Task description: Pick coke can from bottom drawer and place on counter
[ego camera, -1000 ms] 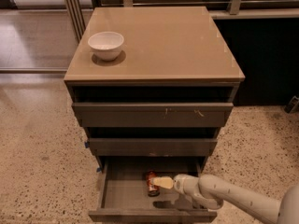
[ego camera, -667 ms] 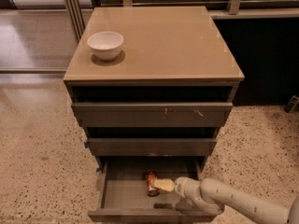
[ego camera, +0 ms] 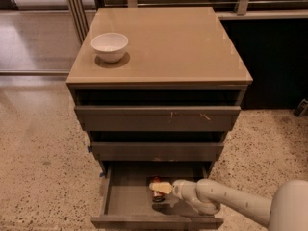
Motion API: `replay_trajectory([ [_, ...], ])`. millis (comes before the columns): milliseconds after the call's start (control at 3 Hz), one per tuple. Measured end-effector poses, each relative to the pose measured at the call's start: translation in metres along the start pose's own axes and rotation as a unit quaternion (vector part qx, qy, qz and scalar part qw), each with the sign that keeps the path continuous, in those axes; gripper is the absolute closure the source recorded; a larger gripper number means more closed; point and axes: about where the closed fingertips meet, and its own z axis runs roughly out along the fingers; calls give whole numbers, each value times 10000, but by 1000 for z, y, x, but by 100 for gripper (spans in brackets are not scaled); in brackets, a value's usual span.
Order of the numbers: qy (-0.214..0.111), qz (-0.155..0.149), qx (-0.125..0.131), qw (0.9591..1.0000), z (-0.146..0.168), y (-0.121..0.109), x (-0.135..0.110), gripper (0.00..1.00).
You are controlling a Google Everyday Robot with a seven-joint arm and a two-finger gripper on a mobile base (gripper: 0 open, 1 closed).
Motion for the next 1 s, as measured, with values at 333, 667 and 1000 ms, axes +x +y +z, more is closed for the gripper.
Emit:
replay_trajectory([
  [333, 139, -49, -4, 9999, 21, 1, 1, 0],
  [667, 259, -100, 13, 9996, 42, 1, 3, 0],
  [1000, 261, -87, -187, 9994, 59, 2, 2, 0],
])
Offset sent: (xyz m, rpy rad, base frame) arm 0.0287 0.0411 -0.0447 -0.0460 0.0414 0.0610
